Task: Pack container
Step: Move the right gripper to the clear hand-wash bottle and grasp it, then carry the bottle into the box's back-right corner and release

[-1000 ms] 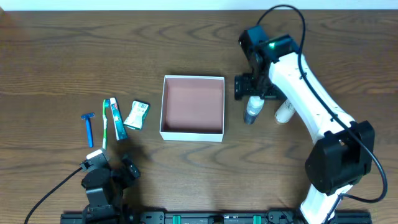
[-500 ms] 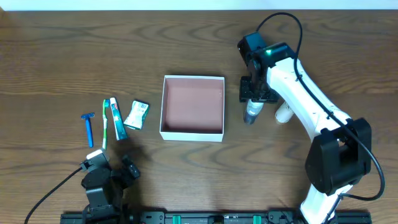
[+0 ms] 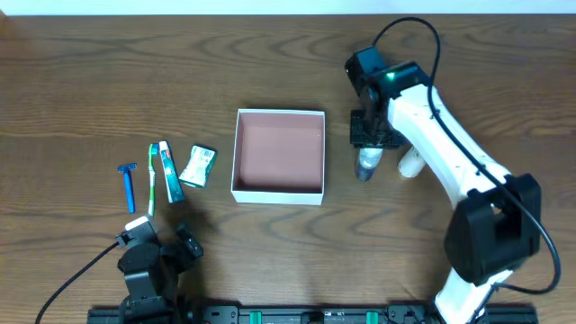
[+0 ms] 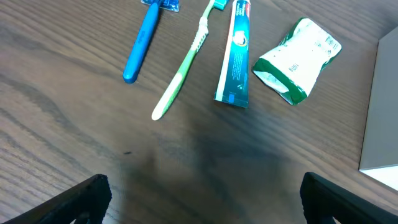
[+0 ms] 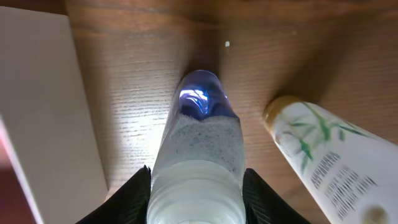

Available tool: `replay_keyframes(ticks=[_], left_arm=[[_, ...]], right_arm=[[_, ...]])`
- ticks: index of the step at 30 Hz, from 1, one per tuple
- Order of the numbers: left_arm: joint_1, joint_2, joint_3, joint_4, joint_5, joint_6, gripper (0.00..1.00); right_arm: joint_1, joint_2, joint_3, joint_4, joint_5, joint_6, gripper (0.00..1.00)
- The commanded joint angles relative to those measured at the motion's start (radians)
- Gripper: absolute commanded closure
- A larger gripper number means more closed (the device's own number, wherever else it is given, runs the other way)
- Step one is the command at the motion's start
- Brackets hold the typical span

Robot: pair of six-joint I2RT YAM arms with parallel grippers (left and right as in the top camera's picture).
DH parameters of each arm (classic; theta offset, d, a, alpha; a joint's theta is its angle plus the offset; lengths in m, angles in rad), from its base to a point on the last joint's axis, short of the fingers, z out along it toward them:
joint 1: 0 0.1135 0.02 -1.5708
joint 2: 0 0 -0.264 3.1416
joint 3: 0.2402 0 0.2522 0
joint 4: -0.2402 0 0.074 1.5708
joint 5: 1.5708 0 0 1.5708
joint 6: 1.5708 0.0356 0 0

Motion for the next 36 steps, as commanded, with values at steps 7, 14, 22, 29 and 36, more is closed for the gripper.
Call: replay_keyframes(ticks=[7, 14, 22, 29, 36], left_arm=[[-0.002, -0.007, -0.019, -0.014, 0.0, 0.017, 0.02], [-0.002, -0.007, -0.019, -0.014, -0.001, 0.017, 0.02], [-0.002, -0.007, -0.019, -0.014, -0.001, 0.017, 0.02], [-0.002, -0.007, -0.019, -0.014, -0.001, 0.017, 0.02], [-0.002, -0.007, -0.019, -0.014, -0.001, 0.017, 0.02]], right_arm=[[0.064, -0.38, 0.011, 0.058, 0.02, -0.089, 0.66], [0.224, -0.493, 0.01, 0.189, 0.02, -0.133, 0.64], [0.354, -0.3, 0.009, 0.299, 0.029, -0.143, 0.62], [0.313, -0.084, 0.01, 0.346, 0.027, -0.093, 0.61], [0.261, -0.019, 0.01, 0.383, 0.028, -0.037, 0.6]])
